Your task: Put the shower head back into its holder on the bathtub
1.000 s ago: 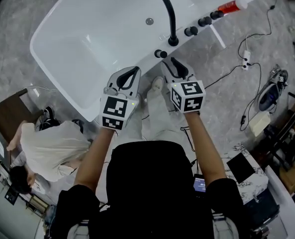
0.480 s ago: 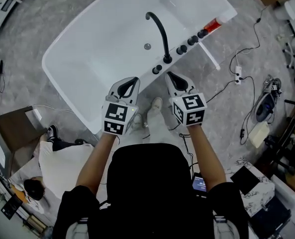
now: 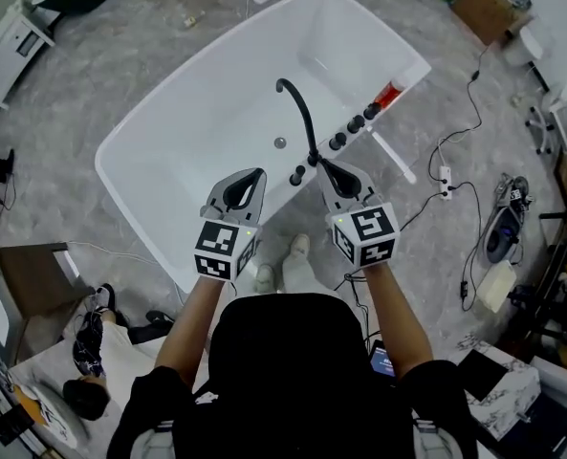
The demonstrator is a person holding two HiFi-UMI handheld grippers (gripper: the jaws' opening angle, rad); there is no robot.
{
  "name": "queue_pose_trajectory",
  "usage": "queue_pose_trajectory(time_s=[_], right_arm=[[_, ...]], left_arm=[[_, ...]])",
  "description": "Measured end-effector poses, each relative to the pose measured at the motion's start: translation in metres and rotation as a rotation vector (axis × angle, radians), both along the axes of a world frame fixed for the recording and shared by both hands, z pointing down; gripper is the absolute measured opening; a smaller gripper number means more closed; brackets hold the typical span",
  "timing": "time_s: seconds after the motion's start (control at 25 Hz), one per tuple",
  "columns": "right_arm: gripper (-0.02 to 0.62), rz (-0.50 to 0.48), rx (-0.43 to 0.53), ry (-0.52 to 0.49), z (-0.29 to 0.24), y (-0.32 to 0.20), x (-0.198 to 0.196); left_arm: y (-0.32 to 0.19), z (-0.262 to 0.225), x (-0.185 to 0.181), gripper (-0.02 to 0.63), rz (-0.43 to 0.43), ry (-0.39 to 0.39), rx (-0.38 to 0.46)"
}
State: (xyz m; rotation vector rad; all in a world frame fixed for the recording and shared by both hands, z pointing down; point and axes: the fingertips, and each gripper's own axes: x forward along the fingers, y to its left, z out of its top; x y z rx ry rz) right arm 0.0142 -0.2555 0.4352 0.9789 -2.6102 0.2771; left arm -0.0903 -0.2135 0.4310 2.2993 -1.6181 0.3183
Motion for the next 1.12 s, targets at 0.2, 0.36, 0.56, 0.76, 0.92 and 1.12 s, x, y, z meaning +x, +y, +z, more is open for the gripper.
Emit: queue_pose_trajectory(time_s=[0.2,0.36,0.56,0.76,0.92,1.12], right_arm=[[0.023,0.011,0.074,-0.062,-0.051,0.001,-0.011],[0.023,0.017,0.15,-0.096,-0.086,-0.002,-0.017],[0.023,0.035,0.216,-0.143,-0.123,0.0,-0.014],[0.023,0.058,0.251,-0.185,-0.152,-0.001,-0.012],[0.023,0.074,0.263,-0.223,-0.167,-0.002,-0.007],[0.023,0.088,0.284,-0.242,-0.179,0.001,-0.002]], left_arm=[[0.001,-0.049,-0.012,0.014,-0.006,0.022,0.097],[0.0,-0.077,-0.018,0.014,-0.003,0.024,0.147],[0.001,-0.11,-0.023,0.014,0.0,0.007,0.222],[0.002,-0.138,-0.03,0.014,-0.002,-0.016,0.282],[0.001,-0.155,-0.033,0.014,-0.013,-0.013,0.327],[0.002,-0.164,-0.035,0.014,-0.01,-0.016,0.338]])
